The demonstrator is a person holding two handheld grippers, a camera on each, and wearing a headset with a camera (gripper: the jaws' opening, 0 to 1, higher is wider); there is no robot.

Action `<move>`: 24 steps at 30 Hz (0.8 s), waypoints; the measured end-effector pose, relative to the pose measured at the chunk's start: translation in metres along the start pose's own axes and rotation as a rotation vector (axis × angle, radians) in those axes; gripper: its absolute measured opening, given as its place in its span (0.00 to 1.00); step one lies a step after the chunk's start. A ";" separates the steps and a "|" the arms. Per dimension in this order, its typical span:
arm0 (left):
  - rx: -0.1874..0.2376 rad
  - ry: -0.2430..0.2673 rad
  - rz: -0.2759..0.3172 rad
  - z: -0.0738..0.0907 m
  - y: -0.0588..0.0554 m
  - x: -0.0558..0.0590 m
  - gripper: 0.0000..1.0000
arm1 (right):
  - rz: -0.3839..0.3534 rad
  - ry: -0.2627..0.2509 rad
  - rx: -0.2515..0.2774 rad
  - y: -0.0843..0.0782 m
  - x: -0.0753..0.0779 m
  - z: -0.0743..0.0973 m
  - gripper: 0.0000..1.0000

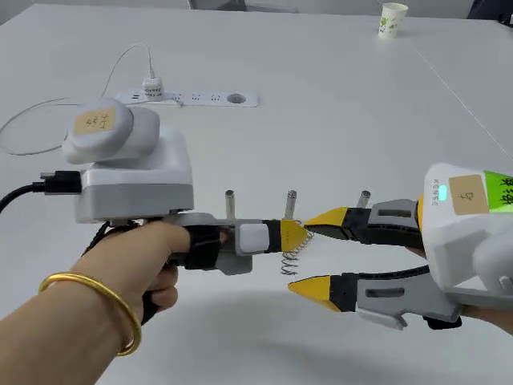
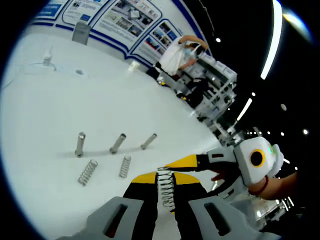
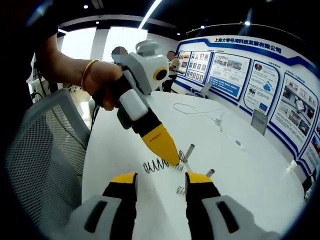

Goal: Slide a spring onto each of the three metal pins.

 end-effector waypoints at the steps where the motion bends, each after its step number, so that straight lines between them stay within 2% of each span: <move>1: 0.031 0.004 -0.017 0.000 0.004 0.000 0.10 | -0.033 -0.010 -0.003 -0.001 0.001 0.001 0.41; 2: 0.041 0.007 -0.018 0.001 0.005 0.000 0.10 | -0.051 -0.015 -0.002 -0.002 0.002 0.002 0.42; 3: 0.075 0.004 -0.045 0.001 0.009 0.000 0.10 | -0.079 -0.025 -0.005 -0.003 0.004 0.003 0.45; 5: 0.113 0.005 -0.072 0.002 0.012 0.001 0.10 | -0.105 -0.034 -0.008 -0.004 0.006 0.004 0.47; 8: 0.190 -0.015 -0.123 0.002 0.019 0.005 0.10 | -0.103 -0.056 0.003 -0.004 0.008 0.006 0.47; 14: 0.280 -0.006 -0.266 0.003 0.027 0.008 0.10 | -0.148 -0.087 -0.011 -0.008 0.013 0.008 0.49; 24: 0.330 -0.001 -0.347 -0.009 0.034 0.008 0.10 | -0.187 -0.125 -0.030 -0.019 0.019 0.015 0.50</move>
Point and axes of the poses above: the centre of the closed fingertips' face, and the gripper's own axes: z roughly backward along the fingers, x roughly to its right, y roughly out of its top, the point moved 5 cm from there along z, roughly backward along the fingers, and after that the axes turned 7 degrees about -y, right-handed, at the moved point
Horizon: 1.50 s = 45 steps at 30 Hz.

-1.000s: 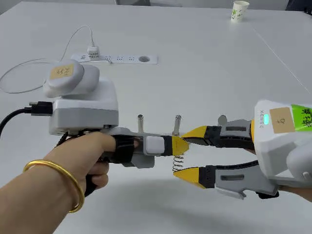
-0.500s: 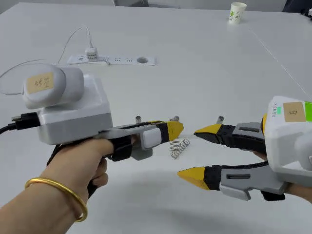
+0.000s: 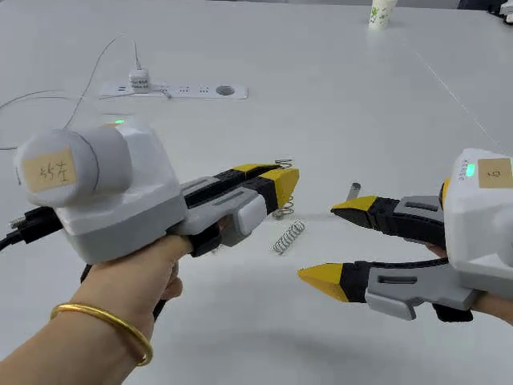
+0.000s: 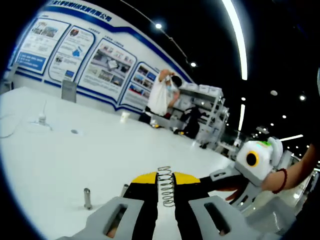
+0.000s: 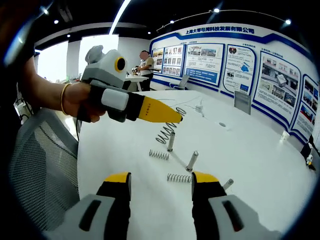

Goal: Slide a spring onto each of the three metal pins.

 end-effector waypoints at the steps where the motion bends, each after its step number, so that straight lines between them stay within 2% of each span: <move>1: 0.007 0.000 -0.010 -0.002 0.001 0.000 0.10 | -0.002 -0.005 -0.001 -0.001 0.001 0.001 0.50; 7: 0.060 -0.006 -0.047 -0.018 0.006 -0.001 0.10 | -0.029 -0.035 -0.003 -0.007 0.009 0.005 0.50; 23: 0.106 -0.023 -0.163 -0.060 0.014 -0.006 0.10 | -0.102 -0.119 -0.031 -0.028 0.029 0.017 0.51; 31: 0.105 -0.036 -0.246 -0.078 0.013 -0.005 0.10 | -0.136 -0.149 -0.040 -0.036 0.036 0.020 0.51; 41: 0.043 -0.069 -0.380 -0.102 -0.001 -0.003 0.10 | -0.182 -0.191 -0.050 -0.046 0.045 0.026 0.51; 45: 0.022 -0.092 -0.451 -0.111 -0.006 -0.001 0.10 | -0.195 -0.199 -0.057 -0.049 0.047 0.027 0.50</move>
Point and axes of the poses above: the centre of the closed fingertips' face, and the gripper's own axes: z roughly backward along the fingers, x roughly to its right, y roughly out of its top, the point moved 5 cm from there along z, roughly backward along the fingers, and after that the axes turned 7 degrees about -y, right-handed, at the moved point
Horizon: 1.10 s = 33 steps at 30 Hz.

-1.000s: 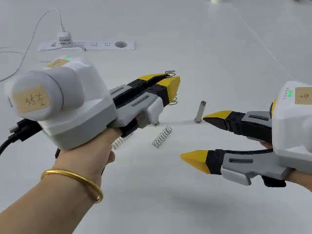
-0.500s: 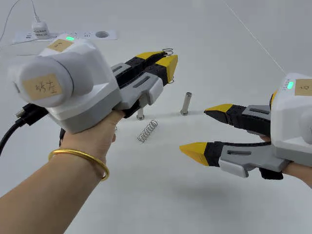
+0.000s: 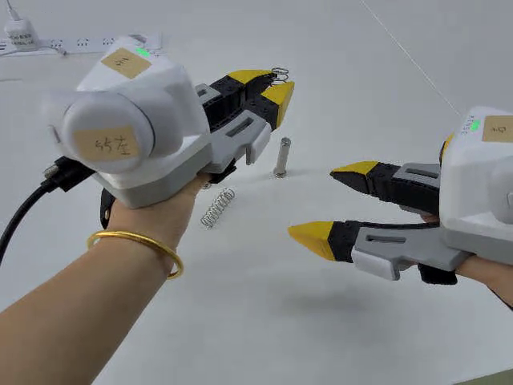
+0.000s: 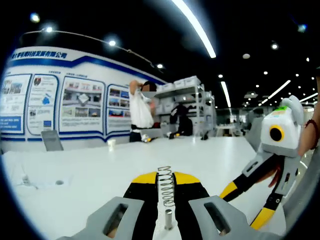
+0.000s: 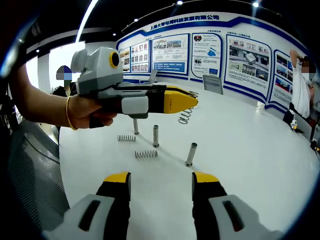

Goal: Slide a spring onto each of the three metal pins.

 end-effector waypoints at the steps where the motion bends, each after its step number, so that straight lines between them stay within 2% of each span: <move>1: -0.001 -0.001 0.002 -0.002 -0.001 0.001 0.10 | -0.004 -0.001 -0.001 -0.001 0.001 0.000 0.50; 7: -0.003 0.000 -0.005 -0.011 -0.009 -0.001 0.10 | -0.039 -0.013 -0.008 -0.003 0.004 0.000 0.50; 15: -0.004 0.014 0.029 -0.019 -0.019 -0.004 0.10 | -0.053 -0.024 -0.021 -0.007 0.007 0.000 0.49; 24: -0.041 0.027 0.024 -0.025 -0.033 -0.005 0.10 | -0.085 -0.031 -0.021 -0.008 0.011 0.000 0.48; 33: -0.056 0.032 0.023 -0.027 -0.039 -0.005 0.10 | -0.104 -0.036 -0.025 -0.011 0.012 -0.002 0.47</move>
Point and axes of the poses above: the centre of the closed fingertips' face, and the gripper's own axes: z roughly backward along the fingers, x roughly to its right, y roughly out of its top, the point moved 5 cm from there along z, roughly backward along the fingers, and after that the axes turned 7 degrees about -y, right-handed, at the moved point
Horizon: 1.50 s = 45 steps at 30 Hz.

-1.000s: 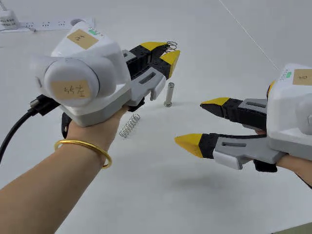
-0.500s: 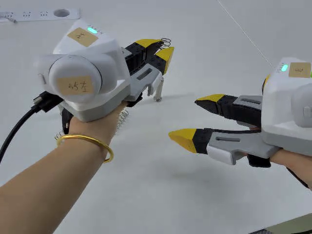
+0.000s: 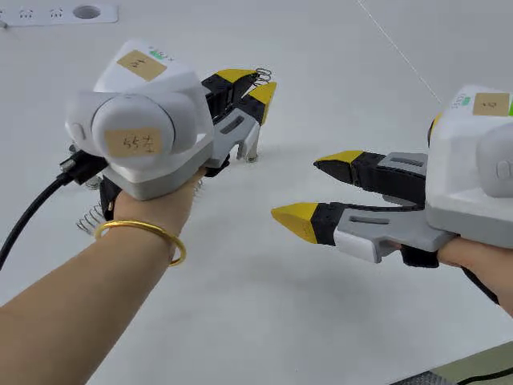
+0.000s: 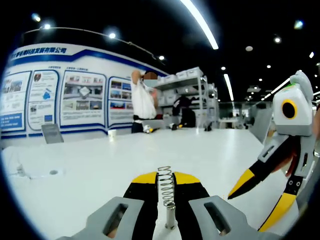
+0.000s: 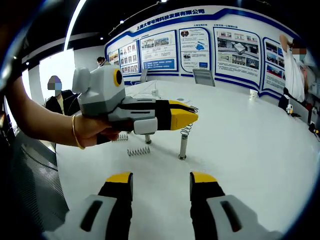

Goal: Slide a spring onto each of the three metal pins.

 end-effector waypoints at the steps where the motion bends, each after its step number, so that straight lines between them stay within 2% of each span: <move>1: 0.000 -0.001 0.000 0.000 0.000 0.000 0.10 | 0.000 0.001 0.000 0.000 0.000 0.000 0.47; 21: -0.035 -0.004 0.002 0.000 -0.010 0.003 0.10 | -0.028 -0.001 -0.002 0.000 0.003 0.001 0.46; 32: -0.032 0.003 0.022 0.001 -0.009 0.003 0.10 | -0.029 -0.005 0.002 0.002 0.004 0.001 0.46; 35: -0.023 0.004 0.022 0.000 -0.008 0.003 0.10 | -0.037 -0.005 0.004 0.002 0.005 0.001 0.46; 37: 0.000 0.010 0.021 -0.001 -0.005 0.003 0.10 | -0.044 -0.005 0.008 0.003 0.005 0.001 0.46; 40: 0.002 0.009 0.024 -0.002 -0.005 0.004 0.10 | -0.049 -0.006 0.011 0.004 0.006 0.001 0.46; 45: -0.020 0.010 0.014 -0.001 -0.011 0.007 0.10 | -0.058 -0.002 0.012 0.005 0.005 0.001 0.46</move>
Point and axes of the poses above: the centre of the closed fingertips' face, and the gripper's own axes: z roughly backward along the fingers, x roughly to its right, y roughly out of its top, the point moved 5 cm from there along z, roughly backward along the fingers, and after that the axes turned 7 degrees about -y, right-handed, at the moved point
